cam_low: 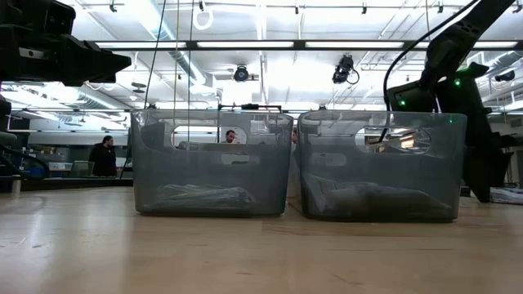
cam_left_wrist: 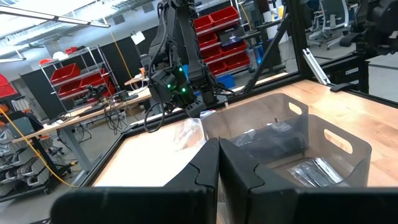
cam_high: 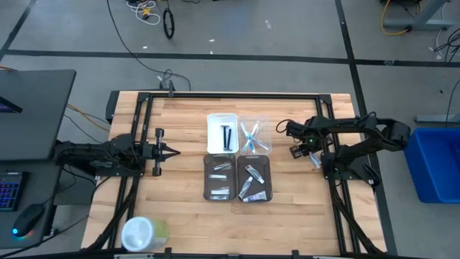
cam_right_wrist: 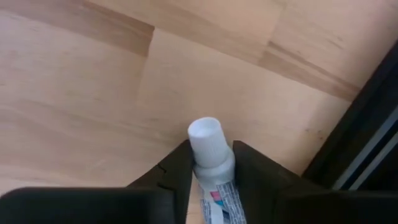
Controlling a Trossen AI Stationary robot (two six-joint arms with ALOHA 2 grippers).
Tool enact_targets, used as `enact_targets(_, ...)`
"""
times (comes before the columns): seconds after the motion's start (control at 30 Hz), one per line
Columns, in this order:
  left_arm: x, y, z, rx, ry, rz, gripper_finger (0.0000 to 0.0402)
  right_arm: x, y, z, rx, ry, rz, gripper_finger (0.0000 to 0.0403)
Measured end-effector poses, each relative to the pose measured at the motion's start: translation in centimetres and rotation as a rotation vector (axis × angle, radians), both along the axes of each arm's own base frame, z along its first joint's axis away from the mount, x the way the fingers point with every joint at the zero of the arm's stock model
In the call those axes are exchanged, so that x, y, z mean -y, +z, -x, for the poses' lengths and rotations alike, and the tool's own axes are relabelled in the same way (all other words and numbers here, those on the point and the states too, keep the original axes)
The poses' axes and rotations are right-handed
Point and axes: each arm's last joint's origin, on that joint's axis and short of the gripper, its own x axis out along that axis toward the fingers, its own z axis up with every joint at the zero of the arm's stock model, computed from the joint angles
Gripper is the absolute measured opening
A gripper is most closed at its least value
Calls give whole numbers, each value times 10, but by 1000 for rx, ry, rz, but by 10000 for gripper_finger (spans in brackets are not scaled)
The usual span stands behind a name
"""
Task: Pick & Place Travel size toiletries
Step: Put the white toothpaste into the right black bin
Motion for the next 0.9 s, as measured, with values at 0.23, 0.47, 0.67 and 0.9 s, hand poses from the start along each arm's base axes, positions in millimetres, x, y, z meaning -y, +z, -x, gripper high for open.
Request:
enact_targets(0.23,0,0,0,0,0,0,16,0,6,-7,31,27,16,95)
enact_targets(0.47,0,0,0,0,0,0,16,-2,25,-24,91,82,36,114)
enact_targets(0.67,0,0,0,0,0,0,16,-3,51,-45,177,154,68,95)
enact_targets(0.9,0,0,0,0,0,0,16,-13,97,-76,337,279,123,100)
